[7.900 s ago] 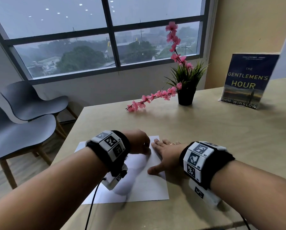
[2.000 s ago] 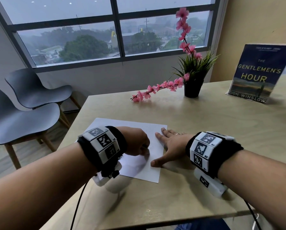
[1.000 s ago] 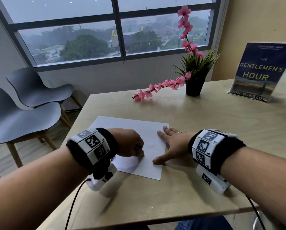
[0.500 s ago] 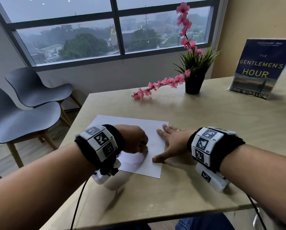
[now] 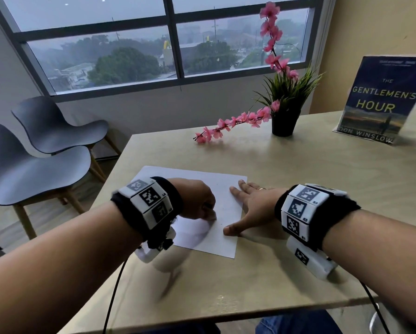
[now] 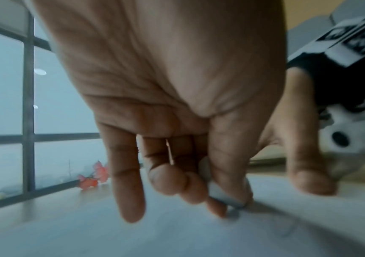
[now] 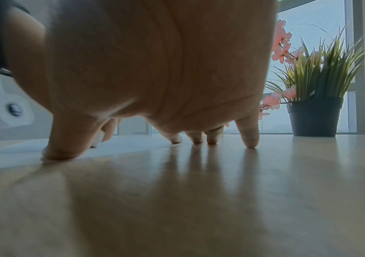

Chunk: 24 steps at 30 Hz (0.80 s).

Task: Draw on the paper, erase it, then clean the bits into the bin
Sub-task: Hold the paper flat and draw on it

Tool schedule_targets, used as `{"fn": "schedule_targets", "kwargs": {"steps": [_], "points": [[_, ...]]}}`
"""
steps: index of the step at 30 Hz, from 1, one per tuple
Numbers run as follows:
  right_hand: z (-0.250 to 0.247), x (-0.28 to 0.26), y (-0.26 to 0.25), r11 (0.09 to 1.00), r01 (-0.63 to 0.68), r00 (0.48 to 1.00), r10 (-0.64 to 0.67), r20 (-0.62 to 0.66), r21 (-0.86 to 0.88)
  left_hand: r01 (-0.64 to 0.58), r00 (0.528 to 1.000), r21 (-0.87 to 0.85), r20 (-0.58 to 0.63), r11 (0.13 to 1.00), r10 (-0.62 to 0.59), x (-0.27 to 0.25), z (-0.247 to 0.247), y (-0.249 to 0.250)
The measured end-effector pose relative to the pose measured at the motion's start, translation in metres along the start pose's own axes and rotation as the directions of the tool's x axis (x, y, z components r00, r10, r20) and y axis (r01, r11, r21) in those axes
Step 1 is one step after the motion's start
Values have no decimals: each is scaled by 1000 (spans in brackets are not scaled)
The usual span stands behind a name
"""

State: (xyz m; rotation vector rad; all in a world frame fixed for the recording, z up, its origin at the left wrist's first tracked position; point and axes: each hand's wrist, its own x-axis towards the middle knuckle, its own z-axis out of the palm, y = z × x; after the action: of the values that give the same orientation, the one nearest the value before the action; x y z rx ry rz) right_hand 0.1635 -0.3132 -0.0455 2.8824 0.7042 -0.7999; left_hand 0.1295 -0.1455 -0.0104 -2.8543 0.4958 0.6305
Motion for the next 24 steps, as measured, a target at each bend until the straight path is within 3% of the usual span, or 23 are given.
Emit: {"fn": "schedule_targets", "kwargs": {"steps": [5, 10, 14, 19, 24], "points": [[0, -1, 0, 1000, -3, 1000, 3, -3, 13, -37, 999, 57, 23, 998, 36, -4, 7, 5], [-1, -2, -1, 1000, -7, 1000, 7, -8, 9, 15, 1000, 0, -19, 1000, -15, -5, 3, -4], [-1, -2, -1, 1000, -3, 1000, 3, -5, 8, -32, 999, 25, 15, 999, 31, -9, 10, 1], [-1, -3, -2, 1000, -5, 1000, 5, -1, 11, 33, 999, -19, -7, 999, -33, -10, 6, -10], [-2, -3, -2, 1000, -5, 1000, 5, 5, 8, -17, 999, 20, 45, 1000, 16, -17, 13, -3]]}}
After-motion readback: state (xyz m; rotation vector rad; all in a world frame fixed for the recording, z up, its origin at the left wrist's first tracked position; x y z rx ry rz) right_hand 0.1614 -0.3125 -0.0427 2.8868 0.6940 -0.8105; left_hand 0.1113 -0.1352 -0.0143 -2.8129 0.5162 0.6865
